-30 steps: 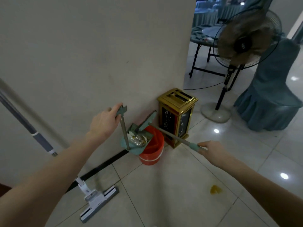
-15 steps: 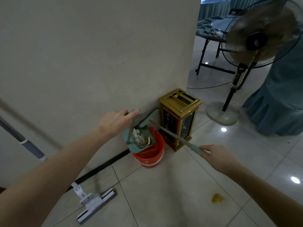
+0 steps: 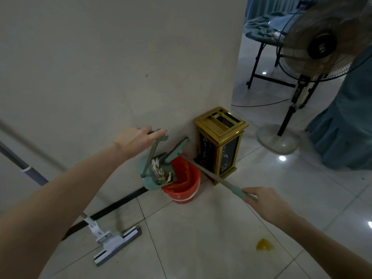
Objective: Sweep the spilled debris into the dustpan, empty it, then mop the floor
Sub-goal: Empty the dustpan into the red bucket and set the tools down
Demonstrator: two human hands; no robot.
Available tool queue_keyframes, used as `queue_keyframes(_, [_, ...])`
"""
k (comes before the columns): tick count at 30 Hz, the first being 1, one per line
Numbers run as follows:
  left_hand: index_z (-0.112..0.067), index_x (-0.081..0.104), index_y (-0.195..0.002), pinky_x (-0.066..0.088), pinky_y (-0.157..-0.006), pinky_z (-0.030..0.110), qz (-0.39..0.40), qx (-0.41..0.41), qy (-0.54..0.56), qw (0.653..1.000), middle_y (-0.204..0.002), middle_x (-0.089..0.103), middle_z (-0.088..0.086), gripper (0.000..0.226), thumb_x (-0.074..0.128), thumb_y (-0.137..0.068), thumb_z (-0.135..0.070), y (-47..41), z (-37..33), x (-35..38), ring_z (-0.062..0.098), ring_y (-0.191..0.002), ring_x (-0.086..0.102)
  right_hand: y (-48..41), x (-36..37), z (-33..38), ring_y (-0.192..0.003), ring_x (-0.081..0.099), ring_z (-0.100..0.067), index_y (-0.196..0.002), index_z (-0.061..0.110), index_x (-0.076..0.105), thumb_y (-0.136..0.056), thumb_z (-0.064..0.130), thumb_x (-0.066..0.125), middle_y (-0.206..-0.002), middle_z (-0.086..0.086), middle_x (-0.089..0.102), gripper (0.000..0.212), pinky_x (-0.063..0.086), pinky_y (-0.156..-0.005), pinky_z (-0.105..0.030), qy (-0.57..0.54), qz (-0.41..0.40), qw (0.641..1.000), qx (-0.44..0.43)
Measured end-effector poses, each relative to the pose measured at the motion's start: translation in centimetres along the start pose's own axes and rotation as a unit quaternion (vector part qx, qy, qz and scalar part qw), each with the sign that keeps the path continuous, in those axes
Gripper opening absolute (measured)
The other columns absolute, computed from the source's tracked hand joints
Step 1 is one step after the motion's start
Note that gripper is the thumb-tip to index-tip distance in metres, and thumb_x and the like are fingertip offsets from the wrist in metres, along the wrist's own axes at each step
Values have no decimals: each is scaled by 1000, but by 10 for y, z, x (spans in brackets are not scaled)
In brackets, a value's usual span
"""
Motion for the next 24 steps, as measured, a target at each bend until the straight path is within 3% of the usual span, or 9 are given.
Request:
queue_keyframes(2, [-42, 3, -137, 54, -65, 44, 31, 13, -3, 999, -107, 53, 12, 66, 50, -96, -20, -5, -13, 7, 33, -79, 61, 1, 3, 4, -61, 58, -5, -133, 32, 56, -99, 36, 48, -116, 3, 67, 35, 53, -66, -23, -5, 3, 1000, -1])
queue_keyframes(5, [-47, 6, -138, 53, -83, 46, 81, -3, 61, 995, -123, 52, 17, 59, 43, -99, -22, -7, -24, 15, 38, -97, 60, 2, 9, 10, -62, 57, -5, -133, 33, 56, -100, 35, 46, -118, 3, 67, 35, 55, -69, -26, -2, 11, 1000, -4])
queue_keyframes(8, [-48, 5, -134, 54, -75, 49, 66, 43, 60, 995, -115, 51, 19, 59, 45, -99, -23, -11, -45, 22, 39, -90, 61, 3, 20, 19, -59, 56, -7, -132, 32, 57, -100, 32, 46, -109, 1, 70, 34, 53, -68, -28, -6, 19, 1000, 0])
queue_keyframes(10, [-52, 6, -131, 53, -78, 51, 97, 31, 87, 991, -118, 49, 21, 57, 46, -99, -25, -13, -49, 28, 41, -94, 60, 5, 34, 24, -59, 56, -9, -130, 30, 59, -100, 31, 46, -93, 1, 70, 32, 52, -65, -29, -4, 24, 1000, -1])
queue_keyframes(12, [-44, -2, -137, 54, -73, 47, 83, 49, 33, 995, -115, 48, 16, 65, 46, -98, -25, -15, -49, 30, 37, -87, 62, 10, 51, 25, -54, 53, -9, -133, 32, 55, -100, 32, 45, -75, 4, 62, 35, 49, -57, -29, -4, 29, 1000, 1])
queue_keyframes(14, [-39, -5, -141, 55, -70, 45, 84, 73, -33, 993, -112, 48, 13, 67, 44, -98, -23, -15, -52, 26, 35, -84, 62, 18, 65, 22, -56, 54, -13, -136, 34, 50, -100, 33, 43, -73, 3, 58, 37, 45, -53, -28, 14, 33, 999, 11])
queue_keyframes(19, [-41, -12, -140, 55, -70, 44, 103, 133, -48, 985, -115, 49, 11, 81, 50, -95, -15, -7, -71, 25, 33, -85, 63, 34, 82, 12, -66, 51, -18, -134, 27, 51, -101, 36, 39, -65, 6, 43, 37, 39, -55, -28, 78, 15, 996, 37])
queue_keyframes(22, [-40, -5, -149, 54, -69, 40, 112, 144, -65, 981, -119, 48, 10, 74, 45, -98, -18, 1, -81, 26, 31, -89, 63, 40, 92, 10, -66, 49, -20, -136, 28, 47, -102, 36, 38, -62, 7, 34, 37, 30, -44, -26, 87, 16, 996, 31])
queue_keyframes(24, [-40, -6, -147, 55, -69, 41, 113, 152, -64, 980, -118, 49, 9, 72, 43, -99, -20, 5, -84, 30, 30, -88, 64, 44, 97, 6, -67, 50, -20, -137, 28, 47, -102, 36, 37, -62, 7, 35, 37, 34, -49, -28, 85, 17, 996, 36])
Point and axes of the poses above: each hand's wrist, its own y-axis away from the middle knuckle, its own x-axis out of the palm, z = x × y, the point moved 4 cm from there along -y, towards the middle knuckle
